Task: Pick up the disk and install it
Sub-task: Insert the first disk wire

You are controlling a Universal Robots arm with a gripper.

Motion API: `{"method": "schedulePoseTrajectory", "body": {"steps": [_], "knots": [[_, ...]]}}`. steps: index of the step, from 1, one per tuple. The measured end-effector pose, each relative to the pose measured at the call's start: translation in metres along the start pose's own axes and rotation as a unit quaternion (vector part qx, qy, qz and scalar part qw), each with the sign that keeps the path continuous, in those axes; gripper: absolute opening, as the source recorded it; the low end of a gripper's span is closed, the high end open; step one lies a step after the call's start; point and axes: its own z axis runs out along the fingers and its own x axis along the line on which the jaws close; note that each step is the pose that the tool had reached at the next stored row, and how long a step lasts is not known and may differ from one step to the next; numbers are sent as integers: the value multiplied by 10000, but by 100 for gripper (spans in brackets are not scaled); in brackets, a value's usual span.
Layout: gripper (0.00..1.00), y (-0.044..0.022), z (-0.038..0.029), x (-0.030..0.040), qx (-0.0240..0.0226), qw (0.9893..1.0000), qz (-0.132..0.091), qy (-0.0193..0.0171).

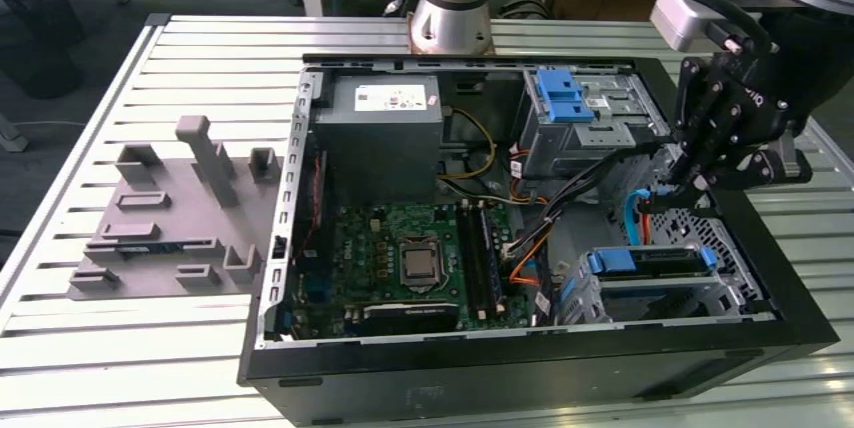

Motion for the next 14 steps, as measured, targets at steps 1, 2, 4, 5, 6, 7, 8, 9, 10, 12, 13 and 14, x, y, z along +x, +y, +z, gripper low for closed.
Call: {"method": "schedulePoseTrajectory", "body": {"steps": [1,2,4,5,6,7,8,9,10,12,13,14], "knots": [[25,1,10,-11,0,10000,1,1],[25,1,20,-17,0,10000,1,2],[25,2,46,-27,0,10000,2,10],[25,2,56,-31,0,10000,2,15],[25,3,66,-36,1,10000,2,21],[25,3,75,-40,1,10000,2,24],[25,3,83,-43,1,10000,2,29],[25,4,90,-45,1,10000,3,33],[25,4,95,-47,1,10000,3,37],[25,4,99,-48,1,10000,3,43],[25,4,99,-47,1,10000,4,46],[24,4,99,-47,1,10000,4,49]]}}
